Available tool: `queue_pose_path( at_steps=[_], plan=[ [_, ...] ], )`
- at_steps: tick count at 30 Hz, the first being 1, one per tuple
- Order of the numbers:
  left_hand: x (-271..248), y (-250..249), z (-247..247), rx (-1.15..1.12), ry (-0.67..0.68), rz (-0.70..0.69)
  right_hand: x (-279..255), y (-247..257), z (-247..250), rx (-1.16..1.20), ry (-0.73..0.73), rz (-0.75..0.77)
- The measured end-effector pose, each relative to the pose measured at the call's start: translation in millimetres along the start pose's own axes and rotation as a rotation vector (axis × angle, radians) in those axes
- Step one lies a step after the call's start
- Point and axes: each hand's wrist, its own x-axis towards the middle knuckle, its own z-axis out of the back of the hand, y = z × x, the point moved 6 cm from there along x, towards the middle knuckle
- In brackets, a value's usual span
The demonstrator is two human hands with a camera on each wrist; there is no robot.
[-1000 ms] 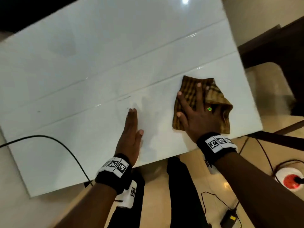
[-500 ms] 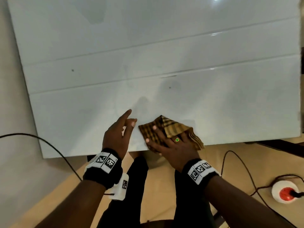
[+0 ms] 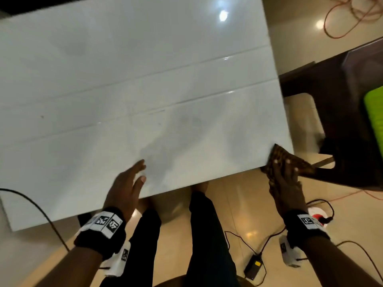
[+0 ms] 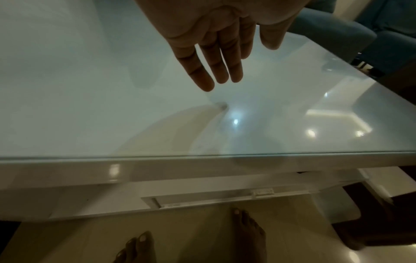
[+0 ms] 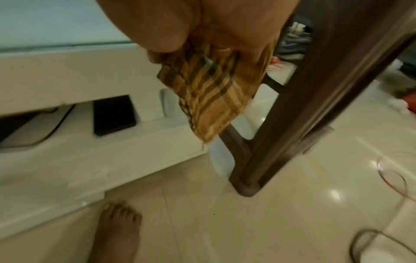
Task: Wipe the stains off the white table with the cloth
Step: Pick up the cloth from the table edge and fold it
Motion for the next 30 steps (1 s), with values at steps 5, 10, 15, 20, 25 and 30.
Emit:
queue_pose_path(
  at_steps=[5,10,15,20,25,30],
  plan=[
    [-2,-87,-3,-0.034,0.104,-0.081,-36,15,65,0.972,-0.054,-0.256],
    [-1,-191,13,-0.098,0.243,-0.114,-71,73,140,1.577,0.070,-0.227],
    [-17,-287,58,-0.024,0.298,-0.169,-112,138,219,1.796,0.207,-0.037],
    [-51,-349,105,-0.174,0.468,-0.142,-155,195,281,1.664,0.295,0.155],
    [-75,-366,146,-0.327,0.371,-0.338,-178,210,302,1.572,0.226,0.083],
    [-102,-382,160,-0.464,0.279,-0.325,-191,187,299,1.604,0.061,-0.094]
  ],
)
